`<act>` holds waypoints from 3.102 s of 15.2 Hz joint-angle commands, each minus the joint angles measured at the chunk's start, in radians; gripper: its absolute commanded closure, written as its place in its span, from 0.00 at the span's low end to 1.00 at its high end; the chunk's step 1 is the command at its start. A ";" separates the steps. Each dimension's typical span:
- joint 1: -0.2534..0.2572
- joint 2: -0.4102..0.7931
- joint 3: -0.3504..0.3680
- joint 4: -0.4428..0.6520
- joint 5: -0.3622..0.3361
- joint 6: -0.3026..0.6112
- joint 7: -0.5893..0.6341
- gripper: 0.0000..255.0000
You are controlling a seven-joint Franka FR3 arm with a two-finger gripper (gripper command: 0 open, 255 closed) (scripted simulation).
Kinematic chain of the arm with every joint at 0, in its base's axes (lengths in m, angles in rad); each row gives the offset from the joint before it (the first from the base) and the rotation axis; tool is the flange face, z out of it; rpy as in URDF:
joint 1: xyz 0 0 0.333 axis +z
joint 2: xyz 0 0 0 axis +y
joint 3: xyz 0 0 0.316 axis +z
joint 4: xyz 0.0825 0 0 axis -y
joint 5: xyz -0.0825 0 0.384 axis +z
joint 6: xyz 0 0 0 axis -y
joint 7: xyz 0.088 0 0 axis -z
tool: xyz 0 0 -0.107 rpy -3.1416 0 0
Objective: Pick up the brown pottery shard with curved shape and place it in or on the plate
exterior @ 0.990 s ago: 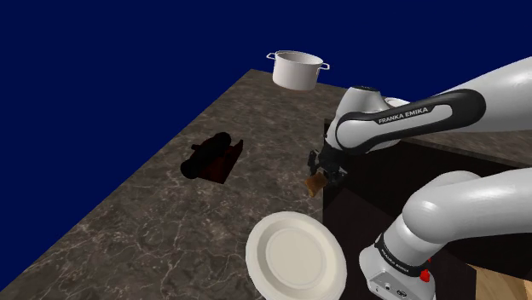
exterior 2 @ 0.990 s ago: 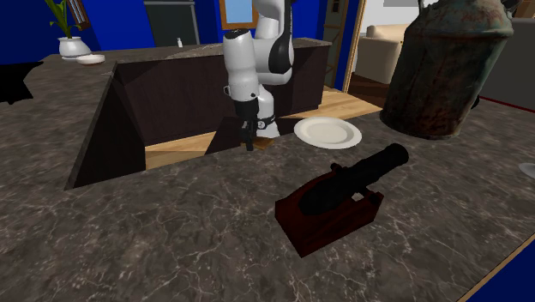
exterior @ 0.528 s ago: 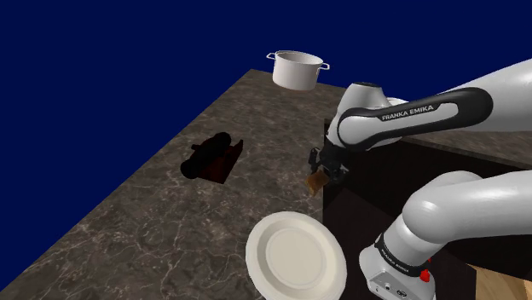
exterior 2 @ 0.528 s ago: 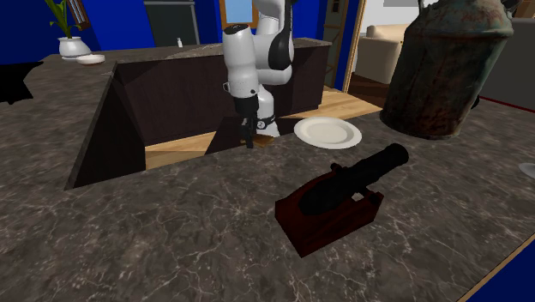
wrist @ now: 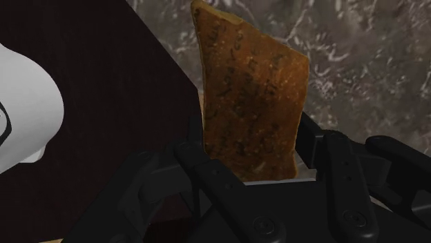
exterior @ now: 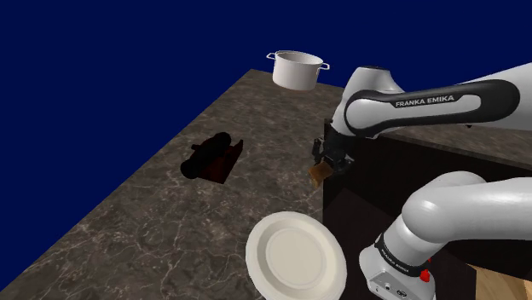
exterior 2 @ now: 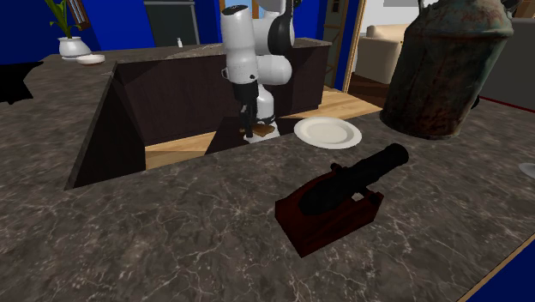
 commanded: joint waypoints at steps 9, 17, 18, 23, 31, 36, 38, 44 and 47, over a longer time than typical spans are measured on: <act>0.033 -0.108 0.025 0.052 0.014 -0.153 0.065 1.00; 0.218 -0.237 0.211 0.022 0.184 -0.221 0.296 1.00; 0.241 -0.243 0.236 0.025 0.206 -0.225 0.326 1.00; 0.336 -0.239 0.366 0.064 0.311 -0.229 0.472 1.00; 0.394 -0.178 0.518 0.102 0.420 -0.169 0.593 1.00; 0.401 -0.139 0.567 0.059 0.467 -0.089 0.581 1.00; 0.402 -0.120 0.588 0.044 0.487 -0.055 0.575 1.00; 0.402 -0.079 0.626 0.020 0.523 0.009 0.564 1.00; 0.402 -0.079 0.626 0.020 0.523 0.009 0.564 1.00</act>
